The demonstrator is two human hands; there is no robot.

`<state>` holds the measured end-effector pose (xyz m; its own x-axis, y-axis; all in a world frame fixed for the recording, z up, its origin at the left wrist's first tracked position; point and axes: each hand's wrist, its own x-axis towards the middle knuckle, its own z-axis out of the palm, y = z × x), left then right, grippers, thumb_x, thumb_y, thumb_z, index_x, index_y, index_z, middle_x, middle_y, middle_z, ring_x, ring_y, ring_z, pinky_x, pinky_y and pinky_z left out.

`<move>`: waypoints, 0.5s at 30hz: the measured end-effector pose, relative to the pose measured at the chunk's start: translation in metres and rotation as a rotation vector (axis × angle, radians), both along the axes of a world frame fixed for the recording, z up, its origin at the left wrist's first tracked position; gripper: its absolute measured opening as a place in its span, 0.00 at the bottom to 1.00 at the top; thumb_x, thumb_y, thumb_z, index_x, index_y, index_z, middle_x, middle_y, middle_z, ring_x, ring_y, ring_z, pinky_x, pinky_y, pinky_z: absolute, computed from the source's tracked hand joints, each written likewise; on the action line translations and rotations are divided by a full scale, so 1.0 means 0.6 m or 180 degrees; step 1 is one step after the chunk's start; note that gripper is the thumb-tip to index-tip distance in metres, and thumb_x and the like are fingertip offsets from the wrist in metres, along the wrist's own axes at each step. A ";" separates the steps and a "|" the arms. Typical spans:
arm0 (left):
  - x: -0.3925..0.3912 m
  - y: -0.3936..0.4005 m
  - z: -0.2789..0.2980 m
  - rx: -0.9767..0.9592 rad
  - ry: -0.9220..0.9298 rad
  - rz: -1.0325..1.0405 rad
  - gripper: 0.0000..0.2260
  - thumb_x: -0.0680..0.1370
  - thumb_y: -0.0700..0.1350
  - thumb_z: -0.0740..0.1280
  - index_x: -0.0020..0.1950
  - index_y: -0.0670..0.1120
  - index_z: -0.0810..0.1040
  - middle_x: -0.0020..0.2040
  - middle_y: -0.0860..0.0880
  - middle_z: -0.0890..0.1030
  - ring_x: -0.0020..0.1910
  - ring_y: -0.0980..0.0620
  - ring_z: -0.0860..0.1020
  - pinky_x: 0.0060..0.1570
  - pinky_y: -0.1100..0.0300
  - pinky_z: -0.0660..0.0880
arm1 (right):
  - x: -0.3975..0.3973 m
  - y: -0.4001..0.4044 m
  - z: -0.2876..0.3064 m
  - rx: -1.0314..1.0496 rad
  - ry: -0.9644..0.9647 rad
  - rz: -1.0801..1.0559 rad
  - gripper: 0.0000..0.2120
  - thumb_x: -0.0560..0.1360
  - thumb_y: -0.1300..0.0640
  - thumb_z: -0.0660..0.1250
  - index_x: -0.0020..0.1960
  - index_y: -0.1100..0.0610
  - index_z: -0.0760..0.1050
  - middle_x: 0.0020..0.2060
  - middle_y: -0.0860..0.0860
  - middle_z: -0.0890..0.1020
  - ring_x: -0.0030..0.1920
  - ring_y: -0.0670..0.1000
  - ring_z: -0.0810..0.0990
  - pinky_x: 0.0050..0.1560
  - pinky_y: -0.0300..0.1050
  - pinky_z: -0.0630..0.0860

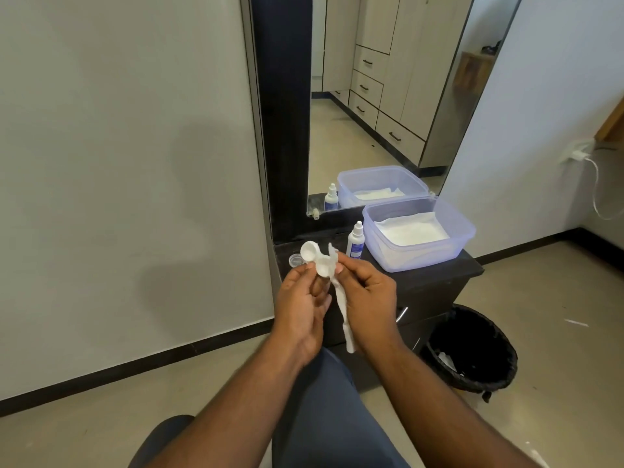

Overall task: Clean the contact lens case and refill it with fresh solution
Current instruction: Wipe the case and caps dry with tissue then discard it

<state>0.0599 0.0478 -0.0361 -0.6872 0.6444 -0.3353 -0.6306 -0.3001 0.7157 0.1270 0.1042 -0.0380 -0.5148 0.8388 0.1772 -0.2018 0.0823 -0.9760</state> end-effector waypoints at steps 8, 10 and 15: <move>-0.030 -0.025 -0.002 -0.0504 0.0455 -0.0404 0.06 0.75 0.40 0.70 0.50 0.42 0.82 0.43 0.45 0.85 0.48 0.48 0.81 0.55 0.50 0.76 | 0.015 0.018 0.015 0.0403 -0.0365 -0.0111 0.10 0.77 0.61 0.66 0.53 0.48 0.80 0.50 0.45 0.83 0.51 0.36 0.80 0.48 0.27 0.75; -0.023 -0.022 -0.002 -0.0517 0.0407 -0.0121 0.04 0.74 0.39 0.70 0.47 0.42 0.83 0.40 0.46 0.85 0.43 0.50 0.80 0.48 0.55 0.76 | 0.014 0.010 0.014 0.0305 -0.0262 -0.0128 0.11 0.76 0.63 0.66 0.52 0.48 0.80 0.50 0.46 0.83 0.50 0.37 0.80 0.48 0.27 0.75; -0.004 -0.007 -0.004 -0.0237 -0.0233 0.0397 0.04 0.73 0.39 0.71 0.47 0.42 0.82 0.39 0.45 0.84 0.40 0.52 0.80 0.45 0.59 0.75 | 0.007 -0.012 0.004 -0.0069 0.0025 -0.0099 0.12 0.74 0.66 0.68 0.52 0.50 0.81 0.50 0.51 0.84 0.53 0.45 0.82 0.54 0.40 0.78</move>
<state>0.0578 0.0434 -0.0387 -0.7324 0.5271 -0.4311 -0.6431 -0.3273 0.6923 0.1315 0.0967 -0.0359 -0.4872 0.8580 0.1628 -0.2073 0.0674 -0.9759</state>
